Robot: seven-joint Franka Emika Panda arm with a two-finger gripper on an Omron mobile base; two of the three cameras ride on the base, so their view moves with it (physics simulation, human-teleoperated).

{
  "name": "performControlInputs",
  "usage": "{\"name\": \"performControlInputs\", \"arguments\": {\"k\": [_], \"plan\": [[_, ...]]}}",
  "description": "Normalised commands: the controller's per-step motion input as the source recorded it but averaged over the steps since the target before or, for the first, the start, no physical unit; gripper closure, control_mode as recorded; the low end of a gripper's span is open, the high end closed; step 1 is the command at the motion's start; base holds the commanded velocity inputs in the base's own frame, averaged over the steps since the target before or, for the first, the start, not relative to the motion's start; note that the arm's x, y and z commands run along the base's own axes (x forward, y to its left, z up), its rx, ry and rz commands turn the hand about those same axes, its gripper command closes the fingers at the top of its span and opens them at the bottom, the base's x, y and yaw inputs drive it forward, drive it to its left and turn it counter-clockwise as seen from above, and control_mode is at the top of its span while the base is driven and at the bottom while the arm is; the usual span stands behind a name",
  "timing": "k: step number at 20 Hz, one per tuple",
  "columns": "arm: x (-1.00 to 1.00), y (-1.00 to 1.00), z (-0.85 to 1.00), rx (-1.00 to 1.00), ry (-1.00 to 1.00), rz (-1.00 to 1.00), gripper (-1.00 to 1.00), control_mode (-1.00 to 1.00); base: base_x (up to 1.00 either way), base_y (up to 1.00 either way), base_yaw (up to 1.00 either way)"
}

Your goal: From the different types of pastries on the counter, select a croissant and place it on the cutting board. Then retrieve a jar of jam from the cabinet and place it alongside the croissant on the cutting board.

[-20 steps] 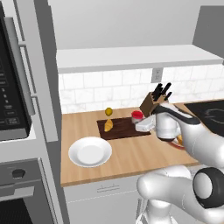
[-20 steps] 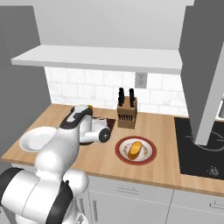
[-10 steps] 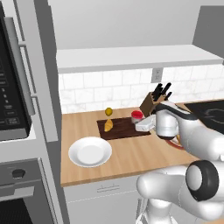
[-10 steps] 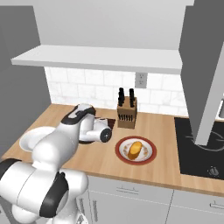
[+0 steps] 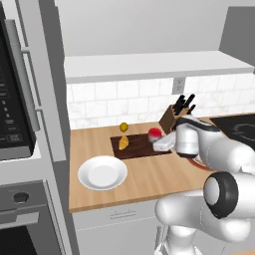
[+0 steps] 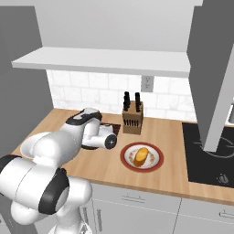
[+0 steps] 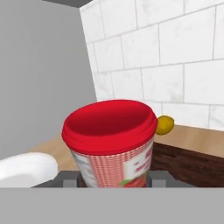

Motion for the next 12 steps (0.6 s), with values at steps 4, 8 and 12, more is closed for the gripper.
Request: {"name": "performControlInputs", "arguments": {"k": [4, 8, 12], "plan": [[0.0, 0.01, -0.31, -0.01, 0.0, 0.0, 1.0, -1.0, 0.0, 0.0, 0.0], [0.09, 0.0, -0.07, 0.0, 0.0, 0.0, 1.0, -1.0, 0.0, 0.0, 0.0], [0.15, 0.03, -0.04, 0.0, 0.0, 0.0, 1.0, -1.0, 0.0, 0.0, 0.0]]}}
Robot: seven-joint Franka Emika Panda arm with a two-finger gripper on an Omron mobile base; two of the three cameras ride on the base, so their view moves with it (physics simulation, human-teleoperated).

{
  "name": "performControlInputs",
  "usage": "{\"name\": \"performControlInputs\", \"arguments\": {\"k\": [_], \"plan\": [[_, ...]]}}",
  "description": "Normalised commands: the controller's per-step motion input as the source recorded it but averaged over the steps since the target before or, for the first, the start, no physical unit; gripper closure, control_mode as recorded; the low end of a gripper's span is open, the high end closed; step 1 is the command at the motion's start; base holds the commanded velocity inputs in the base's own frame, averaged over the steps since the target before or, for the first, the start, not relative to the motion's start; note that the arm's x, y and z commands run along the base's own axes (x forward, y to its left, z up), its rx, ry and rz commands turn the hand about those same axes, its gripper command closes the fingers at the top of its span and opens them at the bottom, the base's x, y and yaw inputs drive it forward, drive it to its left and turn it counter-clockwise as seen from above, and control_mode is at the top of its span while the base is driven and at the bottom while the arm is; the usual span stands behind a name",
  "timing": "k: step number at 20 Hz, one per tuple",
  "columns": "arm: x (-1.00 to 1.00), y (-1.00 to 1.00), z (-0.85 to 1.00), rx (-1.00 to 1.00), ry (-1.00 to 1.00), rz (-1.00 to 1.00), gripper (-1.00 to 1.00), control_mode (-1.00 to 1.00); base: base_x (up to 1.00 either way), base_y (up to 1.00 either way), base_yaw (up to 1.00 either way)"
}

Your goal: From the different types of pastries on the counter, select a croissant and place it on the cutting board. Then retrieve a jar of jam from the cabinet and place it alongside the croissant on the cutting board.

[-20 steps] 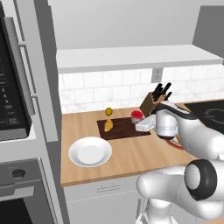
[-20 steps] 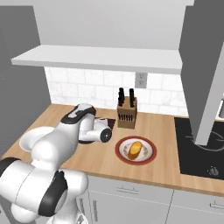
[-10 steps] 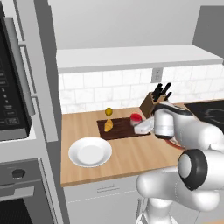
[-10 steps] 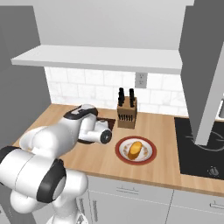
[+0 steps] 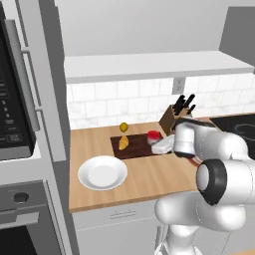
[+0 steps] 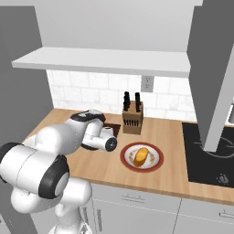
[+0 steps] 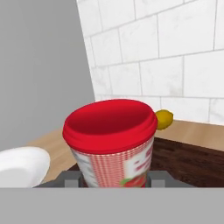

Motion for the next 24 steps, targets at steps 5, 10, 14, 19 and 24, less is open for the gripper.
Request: {"name": "performControlInputs", "arguments": {"k": [5, 10, 14, 19, 24], "plan": [[0.15, 0.07, -0.31, -0.01, 0.0, 0.0, 1.0, -1.0, 0.0, 0.0, 0.0], [0.15, 0.0, -0.23, 0.0, 0.0, 0.0, 1.0, -1.0, 0.0, 0.0, 0.0], [0.21, 0.0, -0.2, 0.0, 0.0, 0.0, 1.0, -1.0, 0.0, 0.0, 0.0], [0.27, 0.0, -0.22, 0.0, 0.0, 0.0, 1.0, -1.0, 0.0, 0.0, 0.0], [0.36, 0.0, -0.27, 0.0, 0.0, 0.0, 1.0, -1.0, 0.0, 0.0, 0.0]]}}
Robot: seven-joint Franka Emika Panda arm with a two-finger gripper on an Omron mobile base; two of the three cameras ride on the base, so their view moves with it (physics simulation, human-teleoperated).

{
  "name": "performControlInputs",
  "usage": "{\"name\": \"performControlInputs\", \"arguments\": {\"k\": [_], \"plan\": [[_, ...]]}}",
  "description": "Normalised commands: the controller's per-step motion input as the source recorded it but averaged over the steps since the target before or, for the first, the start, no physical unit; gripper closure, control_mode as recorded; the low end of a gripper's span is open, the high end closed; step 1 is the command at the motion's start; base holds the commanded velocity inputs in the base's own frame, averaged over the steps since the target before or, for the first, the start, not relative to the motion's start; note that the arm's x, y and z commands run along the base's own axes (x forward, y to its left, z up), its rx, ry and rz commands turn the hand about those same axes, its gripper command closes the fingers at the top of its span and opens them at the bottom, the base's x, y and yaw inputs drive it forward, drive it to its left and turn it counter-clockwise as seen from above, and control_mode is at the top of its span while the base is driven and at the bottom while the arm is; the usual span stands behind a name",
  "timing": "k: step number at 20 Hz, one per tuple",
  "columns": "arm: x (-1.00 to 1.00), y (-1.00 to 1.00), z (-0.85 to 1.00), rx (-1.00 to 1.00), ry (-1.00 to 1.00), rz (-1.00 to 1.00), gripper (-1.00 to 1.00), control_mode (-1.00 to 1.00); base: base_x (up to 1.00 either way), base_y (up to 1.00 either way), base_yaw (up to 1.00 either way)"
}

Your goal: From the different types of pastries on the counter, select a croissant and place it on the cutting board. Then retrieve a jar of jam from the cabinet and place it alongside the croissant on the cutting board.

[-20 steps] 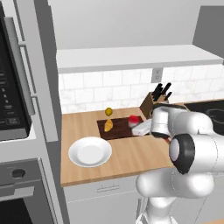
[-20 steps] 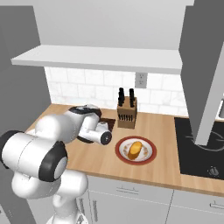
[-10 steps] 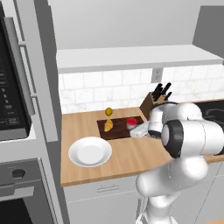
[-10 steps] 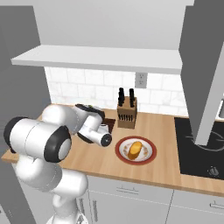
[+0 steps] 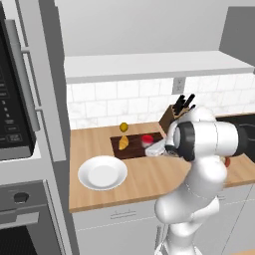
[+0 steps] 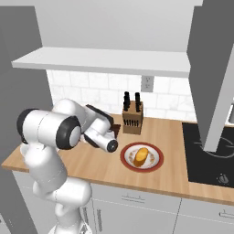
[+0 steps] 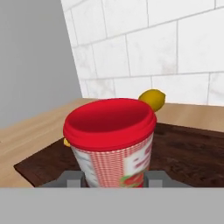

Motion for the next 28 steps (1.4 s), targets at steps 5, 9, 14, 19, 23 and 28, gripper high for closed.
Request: {"name": "performControlInputs", "arguments": {"k": [5, 9, 14, 19, 23, 28], "plan": [[0.64, 0.02, -0.21, 0.0, 0.0, 0.01, 1.0, -1.0, 0.0, 0.0, 0.0], [0.6, 0.07, -0.34, 0.0, -0.01, 0.02, -1.0, -1.0, 0.0, 0.0, 0.0], [0.23, 0.03, -0.17, 0.0, -0.05, 0.03, -1.0, -1.0, 0.0, 0.0, 0.0], [-0.36, 0.0, 0.12, 0.0, -0.11, 0.0, -1.0, -1.0, 0.0, 0.0, 0.0], [-0.78, -0.02, 0.45, 0.02, -0.01, -0.01, -1.0, -1.0, 0.0, 0.0, 0.0], [-0.91, -0.14, 1.0, 0.08, 0.0, -0.06, -1.0, -1.0, 0.0, 0.0, 0.0]]}}
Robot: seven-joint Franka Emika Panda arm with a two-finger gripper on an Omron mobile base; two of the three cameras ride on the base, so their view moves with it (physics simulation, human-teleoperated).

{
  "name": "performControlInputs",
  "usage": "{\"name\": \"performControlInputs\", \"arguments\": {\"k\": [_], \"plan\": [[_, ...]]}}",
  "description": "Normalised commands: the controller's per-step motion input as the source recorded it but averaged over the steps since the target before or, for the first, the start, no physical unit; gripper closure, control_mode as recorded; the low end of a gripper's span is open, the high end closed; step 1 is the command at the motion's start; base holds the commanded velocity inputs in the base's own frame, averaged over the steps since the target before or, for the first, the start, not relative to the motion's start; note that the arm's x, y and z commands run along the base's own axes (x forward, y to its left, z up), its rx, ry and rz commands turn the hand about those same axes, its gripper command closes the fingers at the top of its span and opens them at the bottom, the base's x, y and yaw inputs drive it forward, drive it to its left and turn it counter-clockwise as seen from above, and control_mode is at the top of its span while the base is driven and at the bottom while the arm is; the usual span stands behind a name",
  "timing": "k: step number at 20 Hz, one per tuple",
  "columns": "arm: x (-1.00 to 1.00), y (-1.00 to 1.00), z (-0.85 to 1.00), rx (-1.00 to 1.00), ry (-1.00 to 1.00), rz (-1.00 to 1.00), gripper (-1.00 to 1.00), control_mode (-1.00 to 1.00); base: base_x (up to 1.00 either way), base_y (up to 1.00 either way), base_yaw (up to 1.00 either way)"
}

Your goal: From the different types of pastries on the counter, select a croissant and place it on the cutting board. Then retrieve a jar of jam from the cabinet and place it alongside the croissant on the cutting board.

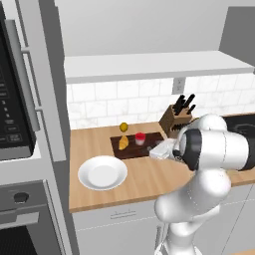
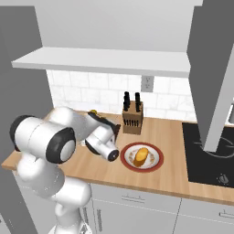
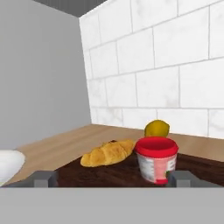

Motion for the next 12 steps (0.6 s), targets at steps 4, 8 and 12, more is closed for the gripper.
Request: {"name": "performControlInputs", "arguments": {"k": [4, 8, 12], "plan": [[-0.84, -0.05, 1.0, 0.11, 0.02, -0.12, -1.0, -1.0, 0.0, 0.0, 0.0], [-0.63, 0.0, 1.0, 0.12, 0.11, -0.15, -1.0, -1.0, 0.0, 0.0, 0.0], [-0.63, -0.02, 1.0, 0.18, 0.18, -0.17, -1.0, -1.0, 0.0, 0.0, 0.0]]}}
